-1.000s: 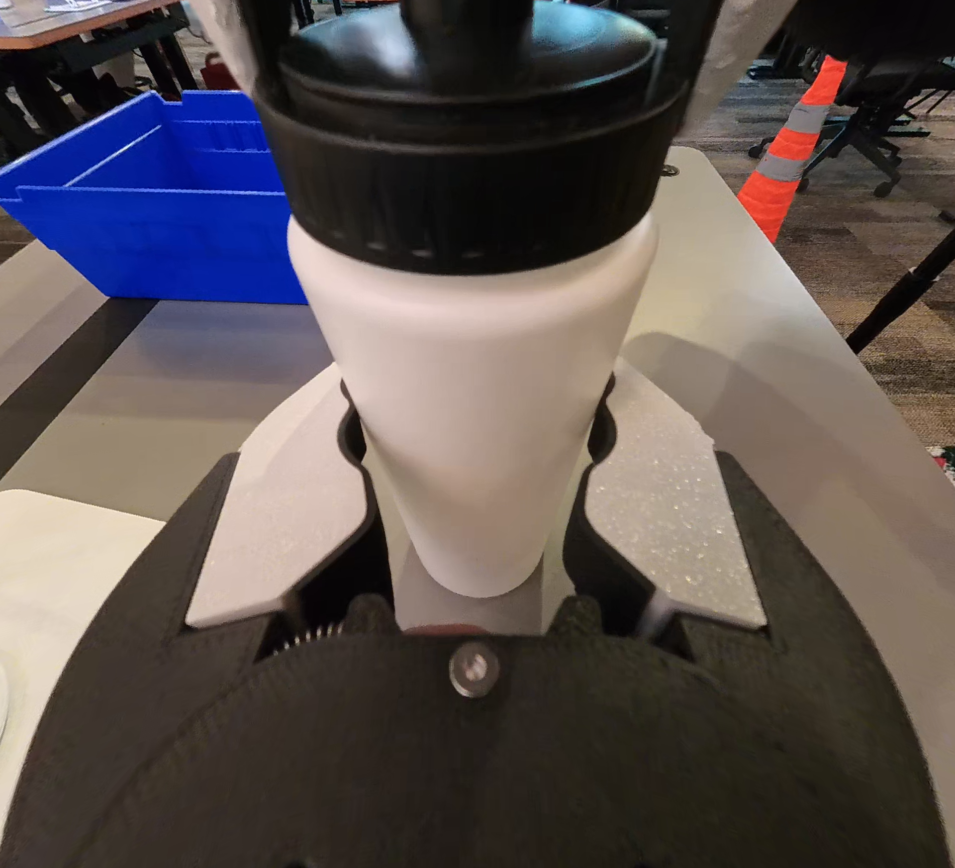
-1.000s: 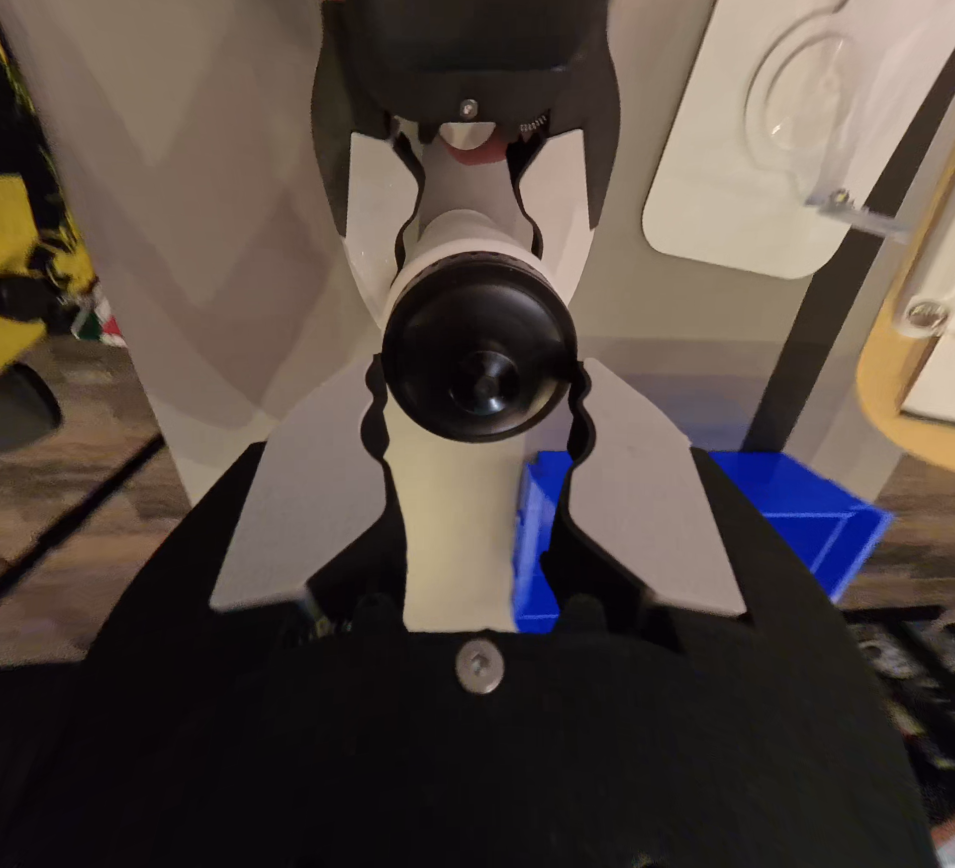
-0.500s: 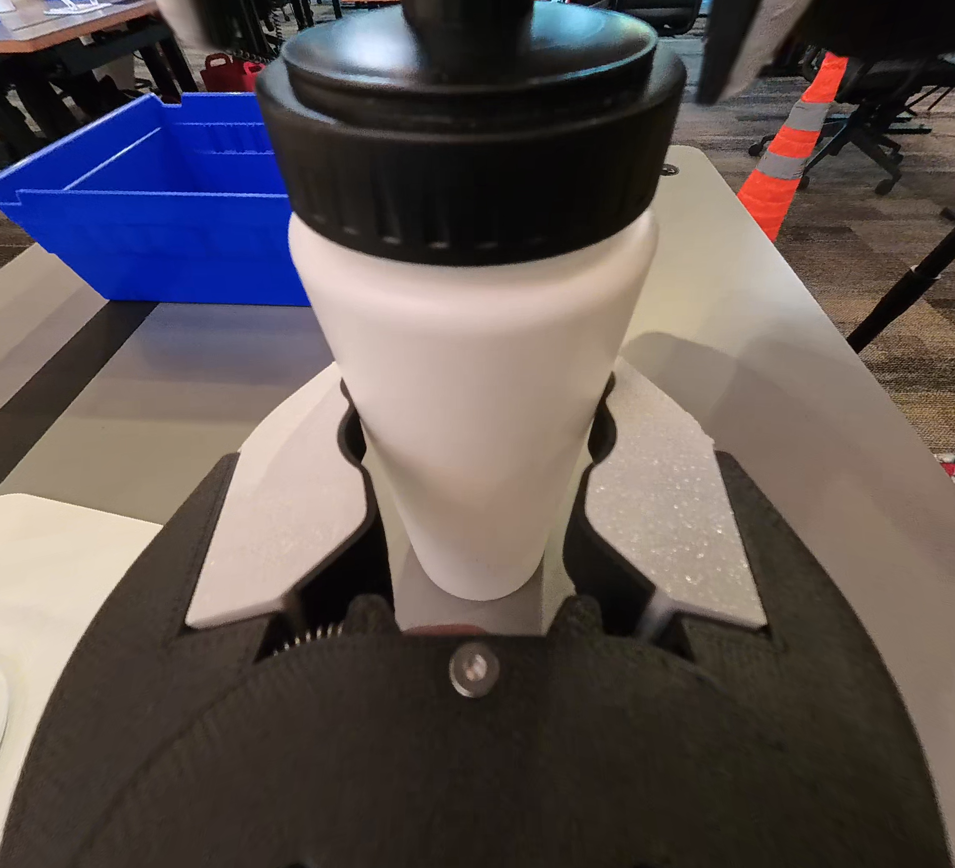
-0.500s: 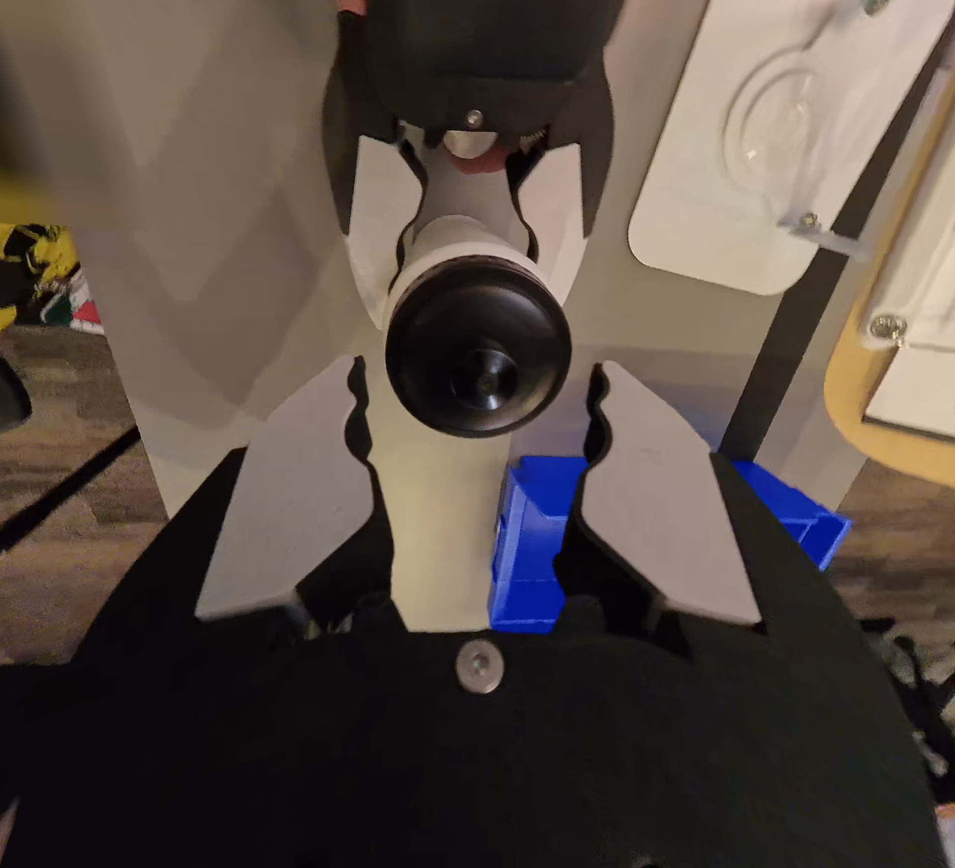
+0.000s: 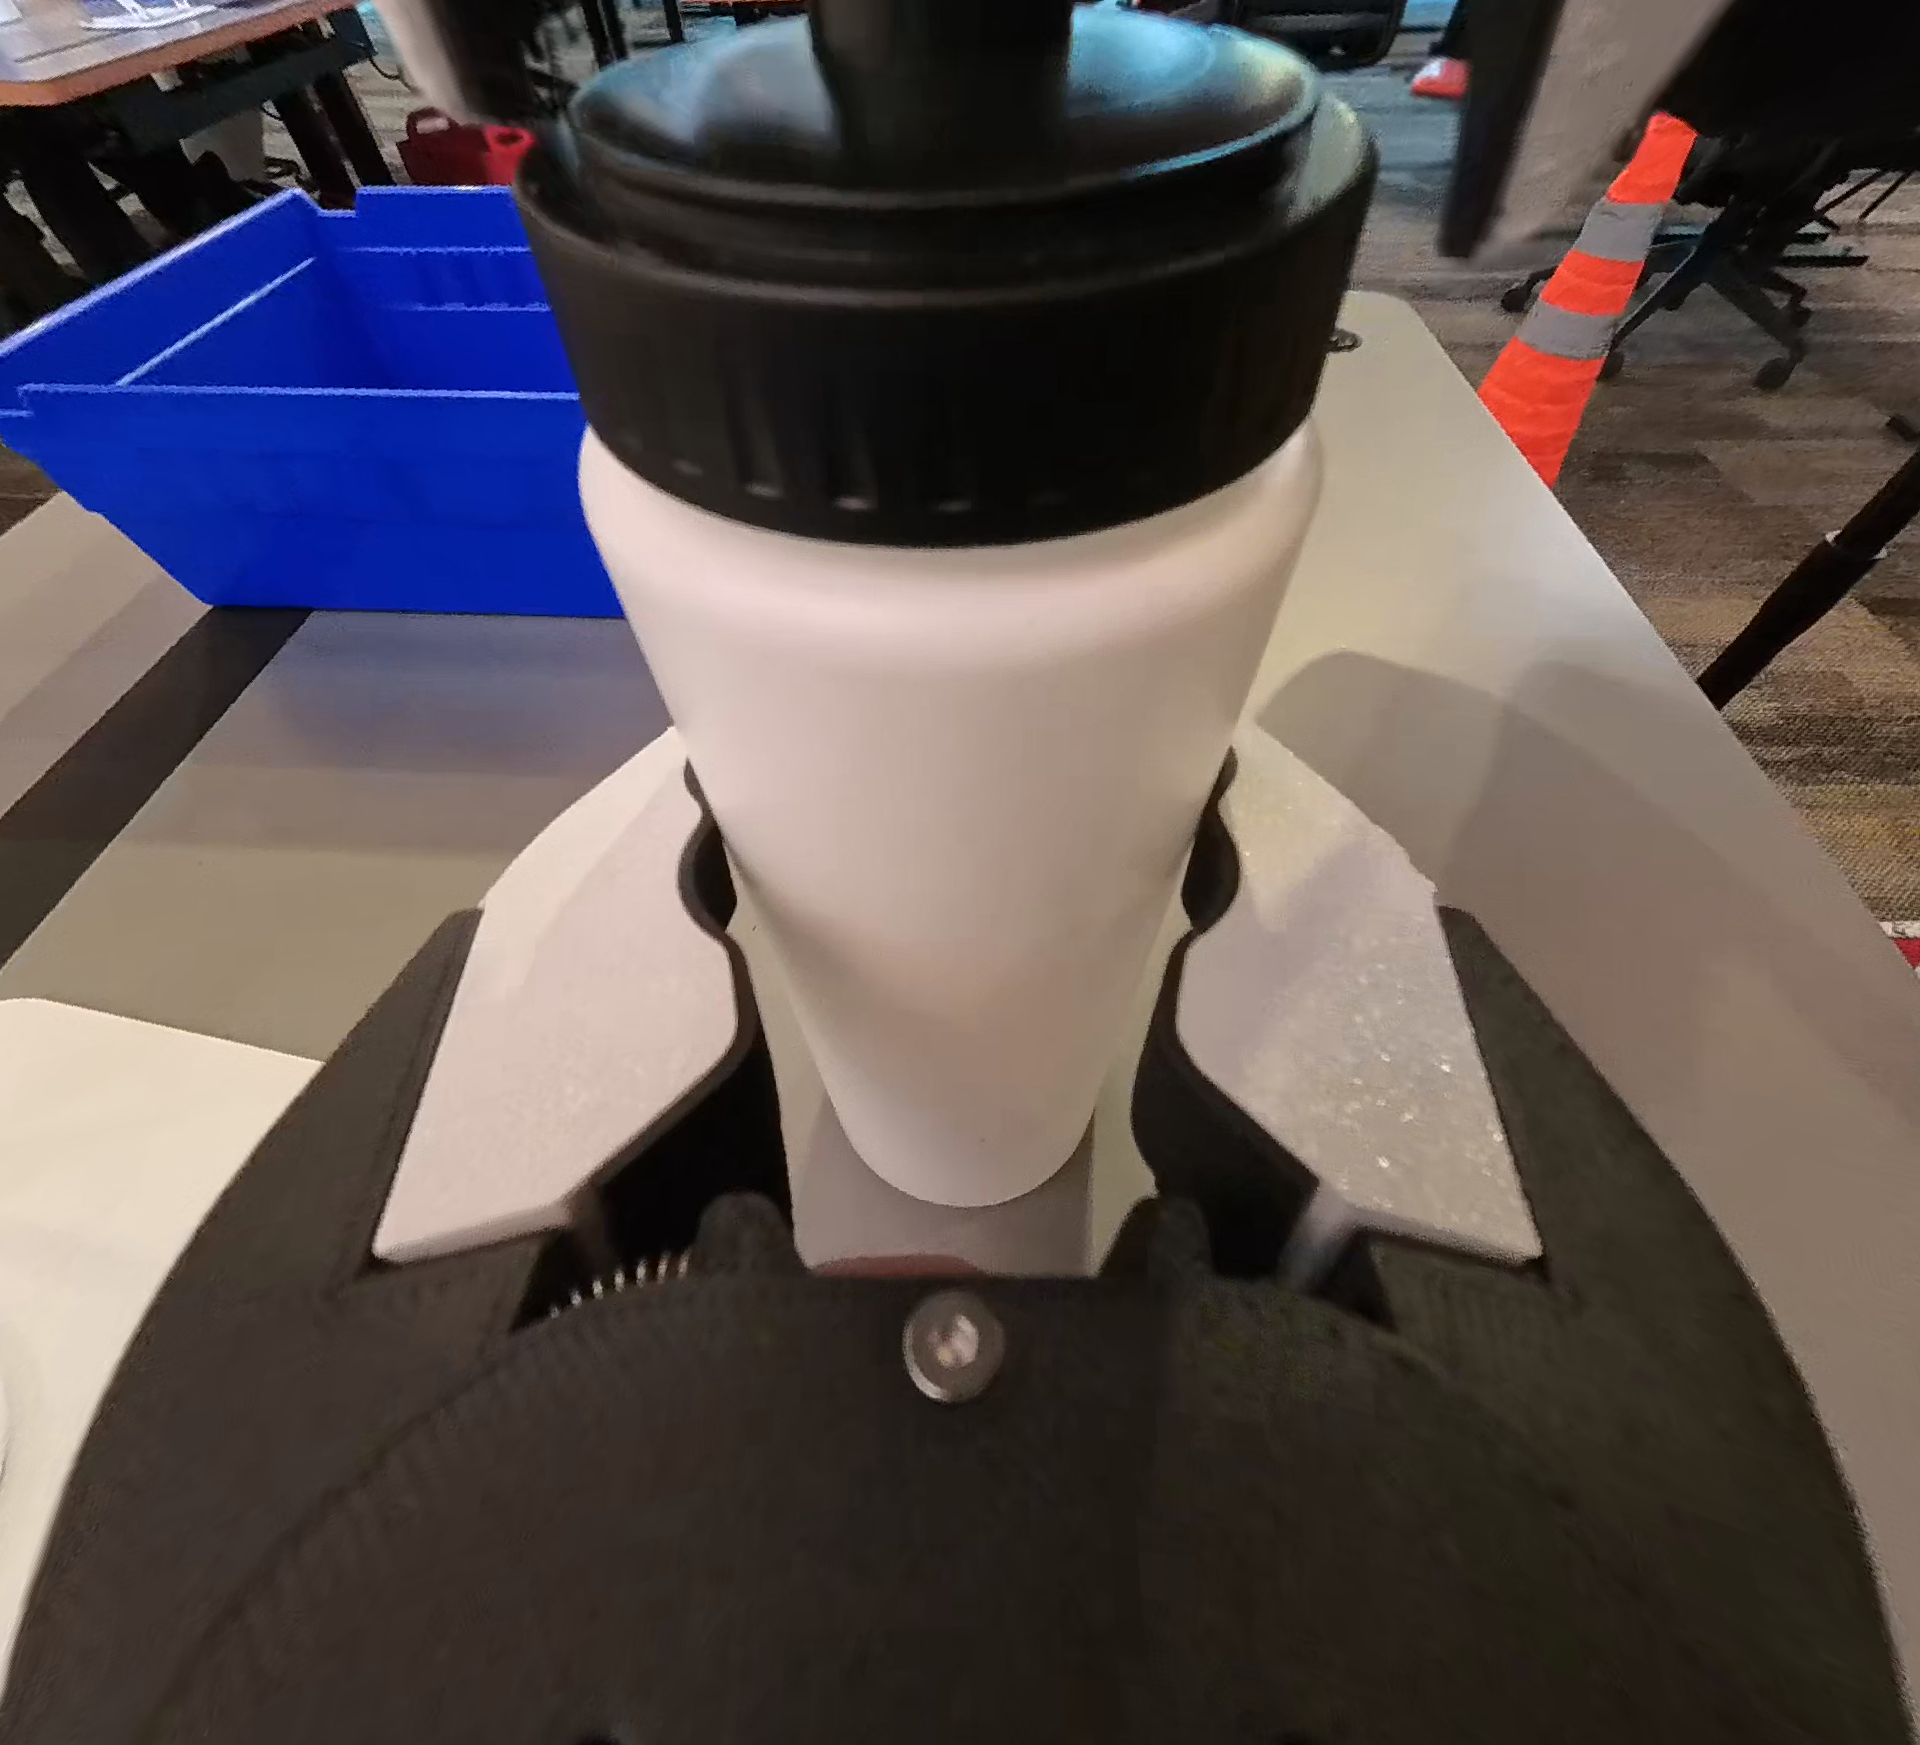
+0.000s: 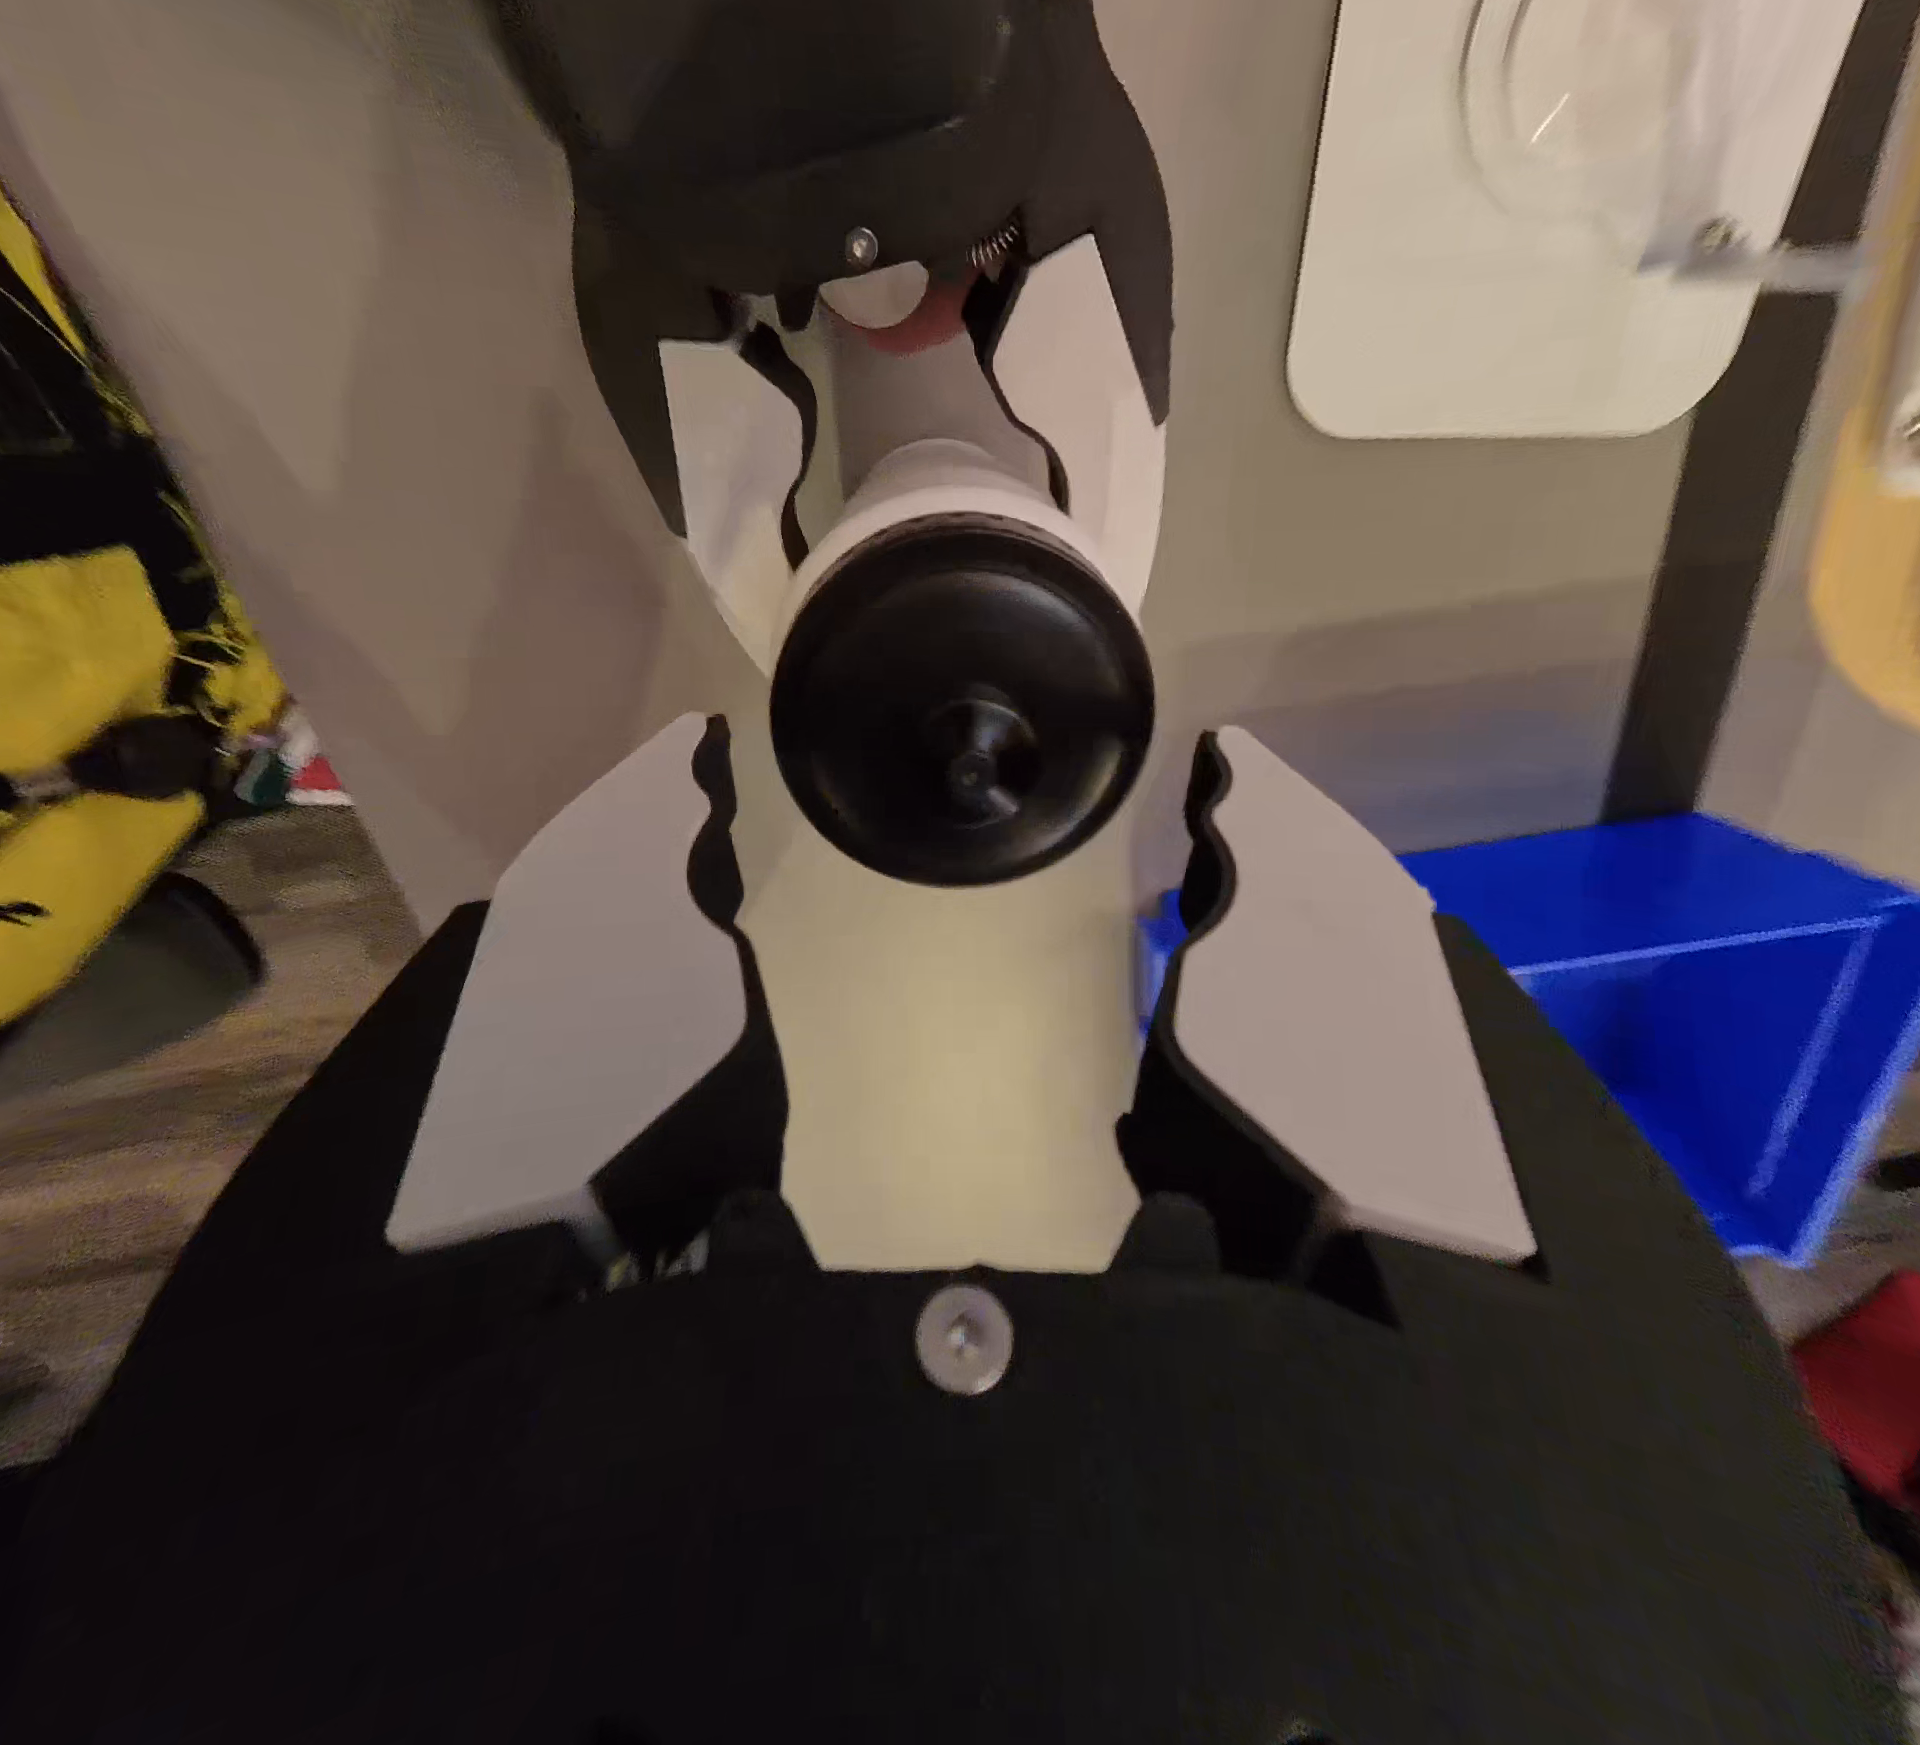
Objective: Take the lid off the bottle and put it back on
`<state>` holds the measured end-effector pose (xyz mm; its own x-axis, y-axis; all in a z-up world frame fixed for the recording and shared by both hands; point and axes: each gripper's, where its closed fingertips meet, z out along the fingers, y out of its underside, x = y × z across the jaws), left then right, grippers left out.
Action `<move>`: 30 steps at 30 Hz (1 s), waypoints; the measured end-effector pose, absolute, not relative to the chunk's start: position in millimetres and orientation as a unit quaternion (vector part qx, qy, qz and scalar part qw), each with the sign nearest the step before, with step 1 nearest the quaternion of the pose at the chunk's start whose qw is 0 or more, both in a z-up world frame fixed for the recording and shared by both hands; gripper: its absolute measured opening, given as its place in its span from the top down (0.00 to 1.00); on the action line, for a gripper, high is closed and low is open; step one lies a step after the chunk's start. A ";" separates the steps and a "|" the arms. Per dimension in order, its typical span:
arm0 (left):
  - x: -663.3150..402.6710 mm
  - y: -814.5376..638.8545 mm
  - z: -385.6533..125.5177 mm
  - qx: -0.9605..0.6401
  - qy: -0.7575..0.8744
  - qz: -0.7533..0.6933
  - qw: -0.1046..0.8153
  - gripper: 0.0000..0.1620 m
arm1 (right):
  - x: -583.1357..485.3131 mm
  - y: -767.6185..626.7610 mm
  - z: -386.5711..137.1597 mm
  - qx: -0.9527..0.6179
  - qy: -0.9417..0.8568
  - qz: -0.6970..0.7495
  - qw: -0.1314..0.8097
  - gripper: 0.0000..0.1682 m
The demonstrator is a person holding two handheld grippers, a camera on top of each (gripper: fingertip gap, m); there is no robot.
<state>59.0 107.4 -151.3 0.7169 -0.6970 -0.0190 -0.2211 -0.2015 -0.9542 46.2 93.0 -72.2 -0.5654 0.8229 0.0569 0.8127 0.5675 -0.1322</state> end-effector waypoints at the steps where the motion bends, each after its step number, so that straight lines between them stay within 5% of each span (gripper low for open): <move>1: 58.7 107.4 -151.3 -0.744 0.308 -0.216 0.552 0.47 | 45.8 96.0 -71.2 -0.441 -0.895 0.036 0.061 0.50; 7: 58.8 107.5 -151.5 -0.745 0.309 -0.215 0.551 0.47 | 46.1 94.5 -78.0 -0.337 -0.940 0.020 0.042 0.58; 14: 55.9 108.9 -151.1 -0.744 0.302 -0.220 0.554 0.47 | 42.6 92.8 -78.7 -0.536 -0.841 0.054 0.043 0.58; 20: 58.8 108.4 -151.4 -0.745 0.308 -0.214 0.553 0.47 | 43.2 92.8 -72.0 -0.440 -0.895 0.027 0.073 0.49; 25: 59.5 108.6 -151.4 -0.745 0.309 -0.214 0.552 0.47 | 46.3 96.2 -79.4 -0.363 -0.930 0.003 0.053 0.57; 30: 57.6 109.2 -151.2 -0.746 0.303 -0.218 0.552 0.47 | 45.0 94.1 -81.3 -0.480 -0.876 0.031 0.043 0.57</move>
